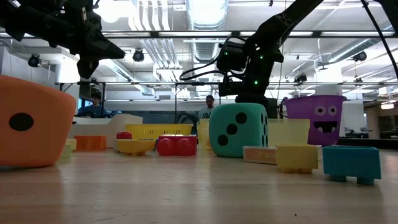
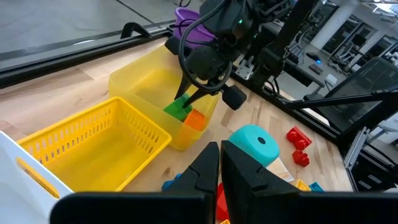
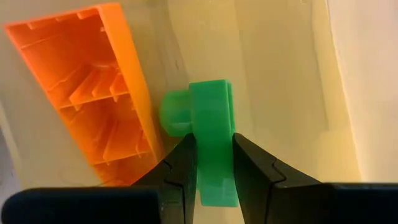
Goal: Pick & Place Toys
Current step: Put the dark green game piece into the yellow bin, then put the yellow deck of cards into the yellow basket
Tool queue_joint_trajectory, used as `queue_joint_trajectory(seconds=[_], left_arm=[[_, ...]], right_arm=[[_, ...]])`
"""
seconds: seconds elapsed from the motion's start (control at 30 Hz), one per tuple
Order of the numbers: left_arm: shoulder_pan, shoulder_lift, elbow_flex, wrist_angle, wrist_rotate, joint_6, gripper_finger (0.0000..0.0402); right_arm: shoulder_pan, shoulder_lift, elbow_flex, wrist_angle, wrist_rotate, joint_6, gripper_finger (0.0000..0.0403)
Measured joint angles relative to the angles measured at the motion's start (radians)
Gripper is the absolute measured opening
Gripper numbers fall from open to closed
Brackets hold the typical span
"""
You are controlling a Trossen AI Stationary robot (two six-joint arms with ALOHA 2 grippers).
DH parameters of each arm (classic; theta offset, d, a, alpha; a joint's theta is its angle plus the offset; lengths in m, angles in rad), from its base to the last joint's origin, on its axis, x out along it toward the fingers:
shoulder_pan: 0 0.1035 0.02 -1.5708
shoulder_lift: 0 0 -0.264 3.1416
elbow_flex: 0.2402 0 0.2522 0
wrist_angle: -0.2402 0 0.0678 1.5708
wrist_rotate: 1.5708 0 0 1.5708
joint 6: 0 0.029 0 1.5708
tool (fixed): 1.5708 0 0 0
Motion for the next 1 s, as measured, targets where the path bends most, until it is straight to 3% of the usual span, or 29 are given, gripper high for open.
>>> queue_joint_trajectory(seconds=[0.13, 0.37, 0.57, 0.8, 1.0], left_arm=[[0.0, 0.0, 0.0, 0.0, 0.0, 0.0, 0.0019], [0.0, 0.0, 0.0, 0.0, 0.0, 0.0, 0.002], [0.0, 0.0, 0.0, 0.0, 0.0, 0.001, 0.002], [0.0, 0.0, 0.0, -0.002, 0.0, 0.003, 0.002], [0.0, 0.0, 0.0, -0.015, 0.0, 0.004, 0.002]], right_arm=[[0.0, 0.002, 0.008, -0.005, -0.003, 0.027, 0.0101], [-0.003, 0.002, 0.028, -0.029, -0.025, 0.066, 0.0202], [-0.003, -0.017, 0.068, -0.09, -0.025, 0.088, 0.0258], [0.016, -0.107, 0.086, -0.113, -0.019, 0.101, 0.0274], [0.09, -0.242, 0.051, -0.227, -0.022, 0.007, 0.0275]])
